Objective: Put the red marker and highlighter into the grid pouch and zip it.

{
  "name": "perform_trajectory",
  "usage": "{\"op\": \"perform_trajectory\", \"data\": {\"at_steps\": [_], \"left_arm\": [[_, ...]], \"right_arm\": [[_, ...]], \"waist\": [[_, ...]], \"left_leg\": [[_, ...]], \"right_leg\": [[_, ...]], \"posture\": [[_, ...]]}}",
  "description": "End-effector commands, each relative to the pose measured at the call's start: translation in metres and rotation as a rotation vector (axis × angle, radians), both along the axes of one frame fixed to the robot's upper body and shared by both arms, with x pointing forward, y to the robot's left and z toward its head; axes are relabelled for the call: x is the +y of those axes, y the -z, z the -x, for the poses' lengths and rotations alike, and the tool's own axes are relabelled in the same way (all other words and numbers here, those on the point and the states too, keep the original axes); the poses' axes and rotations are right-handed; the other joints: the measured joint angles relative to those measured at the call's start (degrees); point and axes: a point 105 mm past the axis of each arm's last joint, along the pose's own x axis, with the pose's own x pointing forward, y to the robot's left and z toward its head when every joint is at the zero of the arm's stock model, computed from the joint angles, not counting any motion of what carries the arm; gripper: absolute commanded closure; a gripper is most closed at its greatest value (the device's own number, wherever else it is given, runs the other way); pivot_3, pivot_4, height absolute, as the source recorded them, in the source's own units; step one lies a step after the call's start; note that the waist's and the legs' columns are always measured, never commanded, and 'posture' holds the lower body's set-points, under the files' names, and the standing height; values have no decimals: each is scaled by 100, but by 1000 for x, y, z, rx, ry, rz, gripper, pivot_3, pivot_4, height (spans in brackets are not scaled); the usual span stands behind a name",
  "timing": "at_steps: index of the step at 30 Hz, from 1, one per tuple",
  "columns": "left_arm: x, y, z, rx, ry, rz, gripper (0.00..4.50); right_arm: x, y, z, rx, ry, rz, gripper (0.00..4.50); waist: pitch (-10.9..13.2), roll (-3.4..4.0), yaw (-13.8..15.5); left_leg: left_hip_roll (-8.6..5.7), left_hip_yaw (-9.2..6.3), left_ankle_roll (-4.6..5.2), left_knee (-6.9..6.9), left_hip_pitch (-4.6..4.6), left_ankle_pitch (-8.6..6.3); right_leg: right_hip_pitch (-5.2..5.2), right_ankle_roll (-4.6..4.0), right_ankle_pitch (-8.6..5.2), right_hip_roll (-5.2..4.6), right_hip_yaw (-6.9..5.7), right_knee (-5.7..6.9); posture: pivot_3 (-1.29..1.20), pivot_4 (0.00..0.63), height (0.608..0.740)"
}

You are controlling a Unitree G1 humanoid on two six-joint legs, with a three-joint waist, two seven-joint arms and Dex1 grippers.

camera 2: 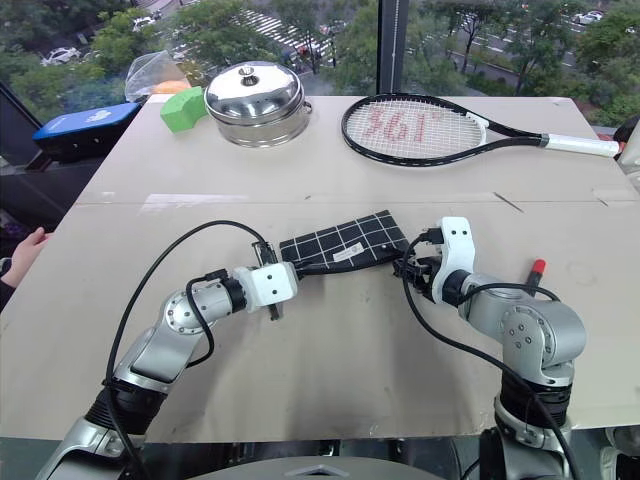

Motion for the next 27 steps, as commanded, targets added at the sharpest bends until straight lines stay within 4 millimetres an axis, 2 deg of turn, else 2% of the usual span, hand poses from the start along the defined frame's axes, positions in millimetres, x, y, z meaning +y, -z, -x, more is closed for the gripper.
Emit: {"op": "perform_trajectory", "data": {"at_steps": [1,8,14,15,17,19,20,27], "left_arm": [[-5,-6,2,-25,16,14,4500],[-8,-9,3,-27,26,14,4500],[-9,-9,4,-26,31,12,4500],[-9,-9,4,-26,32,11,4500],[-9,-9,5,-24,32,11,4500],[-10,-9,5,-23,33,10,4500],[-10,-10,6,-23,33,10,4500],[-15,-15,6,-21,29,20,4500]], "right_arm": [[-4,-7,-2,6,47,-84,1850],[0,-6,-5,69,113,-239,1850],[1,-5,-9,97,152,-290,1850],[1,-4,-10,102,159,-293,2379],[1,-3,-9,103,161,-295,3145],[2,-4,-8,102,157,-297,4198],[3,-4,-8,101,155,-298,4446],[7,-6,-4,85,121,-316,4446]], "waist": [[0,1,-2],[0,3,-4],[0,3,-14],[0,3,-15],[1,4,-14],[1,4,-18],[1,4,-19],[1,4,-18]], "left_leg": [[0,1,0,0,0,0],[-1,3,-1,-1,0,1],[-2,9,-2,-1,-2,1],[-2,9,-2,-1,-1,1],[-2,8,-2,-2,-1,1],[-2,9,-3,-3,-2,1],[-2,9,-3,-3,-2,1],[-1,9,-2,-3,-2,1]], "right_leg": [[0,0,0,0,2,0],[-9,0,0,3,6,7],[-14,0,0,4,13,9],[-14,0,0,5,14,9],[-15,0,0,5,14,10],[-16,0,0,6,14,10],[-16,0,0,6,15,10],[-17,0,0,6,15,10]], "posture": [[0,150,740],[0,150,740],[0,150,740],[0,150,740],[0,150,740],[0,150,740],[0,150,740],[0,150,740]]}}
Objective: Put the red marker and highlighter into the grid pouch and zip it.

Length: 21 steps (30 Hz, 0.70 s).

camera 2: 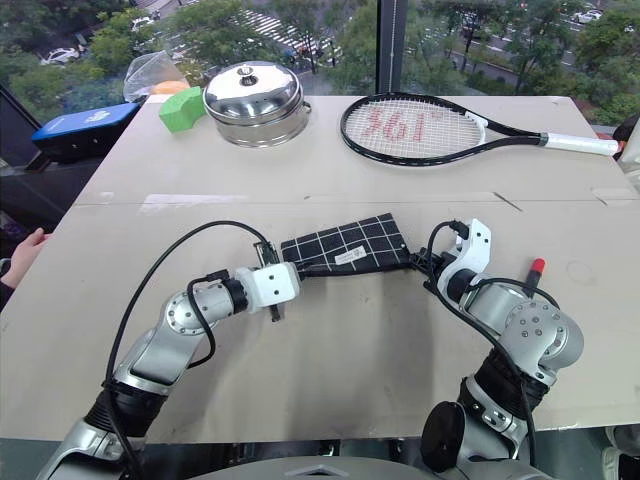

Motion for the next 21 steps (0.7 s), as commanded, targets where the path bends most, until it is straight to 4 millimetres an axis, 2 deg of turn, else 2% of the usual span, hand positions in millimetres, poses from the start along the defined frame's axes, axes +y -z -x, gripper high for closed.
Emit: {"op": "perform_trajectory", "data": {"at_steps": [1,5,10,13,16,18,19,21], "left_arm": [[-11,-13,2,-35,31,25,4500],[-10,-12,1,-19,13,41,4500],[-8,-11,0,-9,0,51,4500],[-7,-12,-1,-10,-3,51,4500],[-7,-11,-1,-10,-5,51,4500],[-7,-10,0,-11,-6,50,4500],[-7,-10,0,-11,-6,50,4500],[-7,-10,1,-12,-5,49,4500]], "right_arm": [[16,-9,6,-52,-54,-58,4446],[14,-16,8,-99,-68,-20,4446],[10,-28,17,-246,-154,169,4446],[12,-28,27,-376,-315,460,4446],[15,-23,35,-495,-462,706,3730],[14,-21,34,-558,-502,825,2590],[15,-21,33,-606,-523,888,2215],[19,-23,32,-695,-567,959,2215]], "waist": [[0,0,0],[0,0,0],[1,1,0],[6,5,4],[4,0,-5],[4,-6,-8],[7,-9,-7],[9,-14,3]], "left_leg": [[0,0,0,0,0,0],[0,0,0,0,-1,0],[0,1,1,-2,-2,-1],[-1,1,1,0,-5,-1],[-1,0,2,-2,-5,-2],[1,0,2,-5,-4,-2],[1,0,2,-6,-5,-2],[3,0,1,-5,-5,-1]], "right_leg": [[0,0,0,0,0,0],[-1,0,0,0,0,-1],[-2,2,-2,-1,3,-5],[-2,2,-1,-1,3,-8],[-4,21,-14,-3,2,-18],[-5,25,-17,1,4,-19],[-5,26,-18,1,3,-19],[-6,28,-18,2,3,-19]], "posture": [[0,150,740],[0,150,740],[0,150,740],[0,150,740],[0,150,740],[0,150,740],[0,150,740],[0,150,740]]}}
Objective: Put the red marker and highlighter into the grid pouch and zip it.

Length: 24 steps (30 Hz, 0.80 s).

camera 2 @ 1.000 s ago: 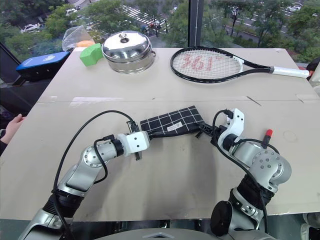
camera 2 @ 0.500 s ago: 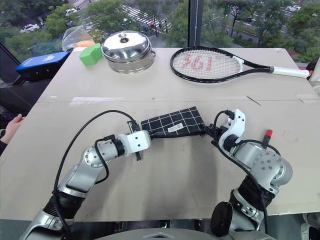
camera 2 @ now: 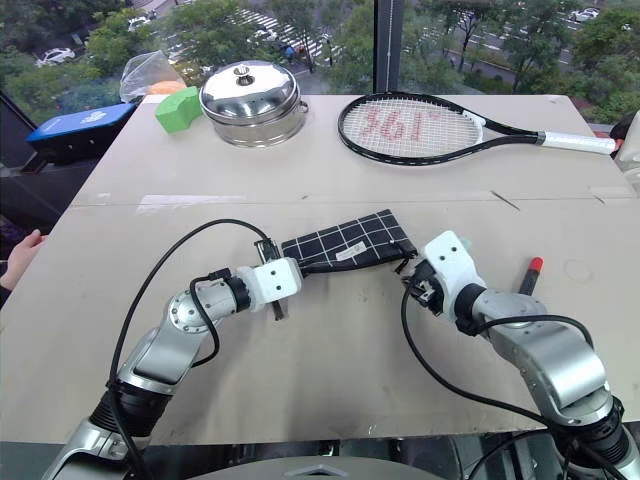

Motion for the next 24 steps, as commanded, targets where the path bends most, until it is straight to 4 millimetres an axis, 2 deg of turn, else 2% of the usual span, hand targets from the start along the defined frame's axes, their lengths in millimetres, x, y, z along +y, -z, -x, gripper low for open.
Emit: {"op": "perform_trajectory", "data": {"at_steps": [1,4,6,10,14,24], "left_arm": [[-5,-11,3,-42,20,16,4500],[-6,-14,3,-46,23,15,4500],[-8,-17,3,-54,29,12,4500],[-12,-21,3,-69,45,9,4500],[-14,-22,3,-76,56,8,4500],[-8,-18,6,-79,45,-3,4500]], "right_arm": [[13,-17,-2,-195,-113,59,2215],[19,-28,-5,-243,-134,-3,2215],[17,-28,-10,-228,-107,-35,2215],[17,-16,-18,-89,-63,-139,2215],[13,1,-26,47,-50,-146,2215],[8,-22,-30,54,-82,-230,2215]], "waist": [[2,-10,10],[9,-24,18],[9,-26,22],[9,-26,28],[10,-25,24],[10,-24,23]], "left_leg": [[0,0,0,1,0,0],[1,-1,-1,4,-2,0],[1,-1,-1,6,-4,1],[0,-2,-1,7,-4,1],[0,-2,0,7,-4,0],[-1,-3,0,7,-5,0]], "right_leg": [[0,1,0,0,0,0],[1,2,-1,-1,-1,-1],[1,2,0,-2,-1,-1],[3,-20,13,-5,-3,-2],[2,-23,14,-7,-3,-1],[2,-24,16,-7,-5,1]], "posture": [[0,150,740],[0,150,740],[0,150,740],[0,150,740],[0,150,740],[0,150,740]]}}
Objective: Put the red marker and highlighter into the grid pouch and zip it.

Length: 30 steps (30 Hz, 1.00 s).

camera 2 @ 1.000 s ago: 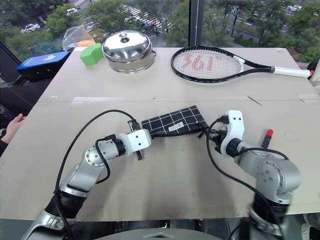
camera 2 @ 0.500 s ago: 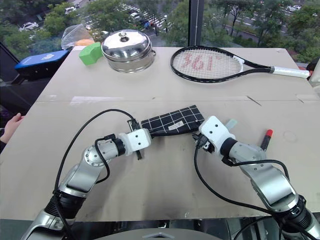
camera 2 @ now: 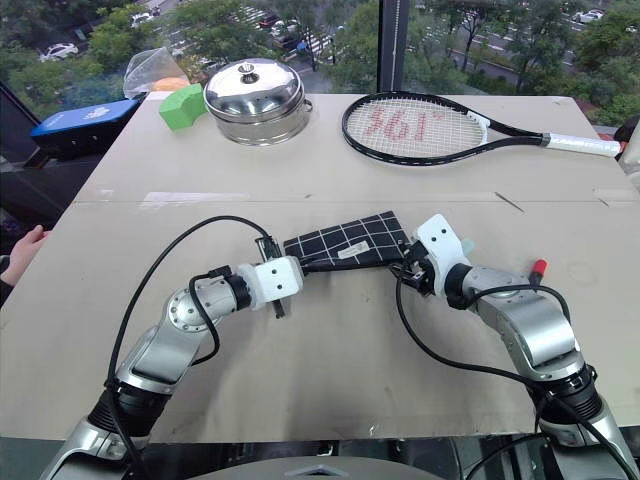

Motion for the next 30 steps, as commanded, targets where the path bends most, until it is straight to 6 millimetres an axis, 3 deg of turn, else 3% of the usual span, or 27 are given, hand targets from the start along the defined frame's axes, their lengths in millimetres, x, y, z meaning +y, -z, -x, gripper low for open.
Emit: {"op": "perform_trajectory", "data": {"at_steps": [1,10,23,26,28,30], "left_arm": [[-4,-11,4,-55,28,5,4500],[-5,-11,5,-55,31,6,4500],[-4,-12,6,-54,33,0,4500],[-5,-13,6,-56,36,1,4500],[-5,-13,6,-58,38,1,4500],[-5,-13,7,-58,40,0,4500]], "right_arm": [[-1,-24,-2,-62,-7,-50,2215],[-15,-11,-3,-102,-20,133,2215],[-17,-13,-4,-76,25,44,2215],[-17,-13,-5,-64,36,24,3339],[-16,-12,-4,-55,36,11,4381],[-16,-12,-4,-48,37,4,4450]], "waist": [[0,0,1],[-1,-1,0],[-1,-1,1],[-1,-1,4],[-1,-1,2],[-1,-1,2]], "left_leg": [[0,0,0,0,0,0],[-1,0,0,0,1,0],[-1,1,-1,2,2,1],[-1,1,-1,2,2,1],[-1,2,-1,3,1,1],[-1,2,-1,3,2,1]], "right_leg": [[0,0,0,0,0,1],[0,1,0,0,0,1],[0,1,0,0,1,5],[0,1,0,0,1,7],[0,1,0,0,1,7],[0,1,0,0,1,8]], "posture": [[0,150,740],[0,150,740],[0,150,740],[0,150,740],[0,150,740],[0,150,740]]}}
